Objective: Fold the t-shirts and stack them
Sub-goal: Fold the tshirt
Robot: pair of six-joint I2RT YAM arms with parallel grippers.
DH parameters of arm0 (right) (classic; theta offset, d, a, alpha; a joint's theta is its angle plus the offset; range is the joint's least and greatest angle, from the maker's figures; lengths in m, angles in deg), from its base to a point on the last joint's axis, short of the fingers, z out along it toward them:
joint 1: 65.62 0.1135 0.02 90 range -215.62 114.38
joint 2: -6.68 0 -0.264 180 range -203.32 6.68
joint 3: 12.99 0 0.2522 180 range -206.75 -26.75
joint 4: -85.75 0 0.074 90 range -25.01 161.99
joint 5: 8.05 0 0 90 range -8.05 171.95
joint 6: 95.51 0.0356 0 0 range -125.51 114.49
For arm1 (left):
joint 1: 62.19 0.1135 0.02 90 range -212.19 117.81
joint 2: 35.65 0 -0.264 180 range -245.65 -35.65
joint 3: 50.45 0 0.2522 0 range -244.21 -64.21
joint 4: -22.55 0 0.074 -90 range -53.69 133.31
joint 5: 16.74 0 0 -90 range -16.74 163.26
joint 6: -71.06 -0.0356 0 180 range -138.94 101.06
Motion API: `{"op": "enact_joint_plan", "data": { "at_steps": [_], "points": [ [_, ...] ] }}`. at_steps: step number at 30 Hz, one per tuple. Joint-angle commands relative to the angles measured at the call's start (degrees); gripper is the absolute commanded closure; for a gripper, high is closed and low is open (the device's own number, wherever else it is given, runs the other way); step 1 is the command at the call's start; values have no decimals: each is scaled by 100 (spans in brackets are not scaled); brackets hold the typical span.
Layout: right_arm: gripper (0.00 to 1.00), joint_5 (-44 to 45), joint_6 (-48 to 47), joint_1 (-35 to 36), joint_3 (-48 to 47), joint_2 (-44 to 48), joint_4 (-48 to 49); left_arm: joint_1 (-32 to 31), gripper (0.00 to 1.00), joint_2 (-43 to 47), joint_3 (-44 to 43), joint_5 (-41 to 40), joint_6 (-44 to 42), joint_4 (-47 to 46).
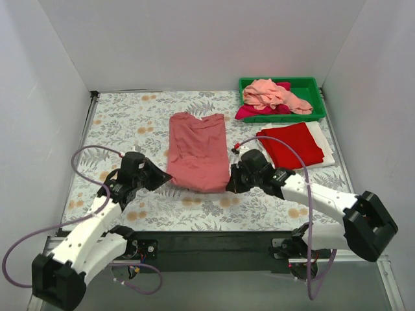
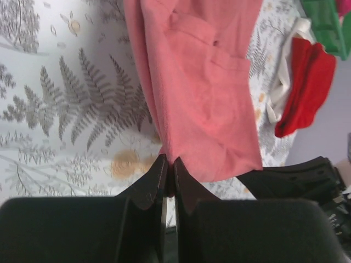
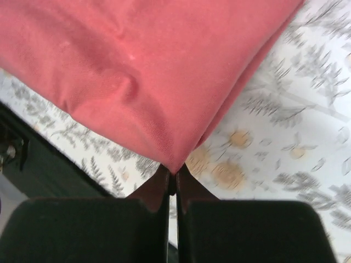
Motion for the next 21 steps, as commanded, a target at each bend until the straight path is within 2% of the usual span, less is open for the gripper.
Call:
{"op": "enact_joint_plan", "data": {
  "at_steps": [1,7,11,16,21],
  "points": [
    [99,684,595,700,302,650,-890,-69,100,964,281,282,433,997],
    [99,922,1649,1799,725,1951,-1286,-122,100,2257,308,609,547,2040],
    [99,1063,1739,2214,514,2339,-1313,-113,100,2881,-34,644,512,2456],
    [99,1177,1485,2241,40,2260,-1348,-122,100,2620,-394,416,389,2404],
    [99,1651,1186,2136,-872,2032,-1989,-122,100,2005,-834,-155,267,2150]
  ]
}}
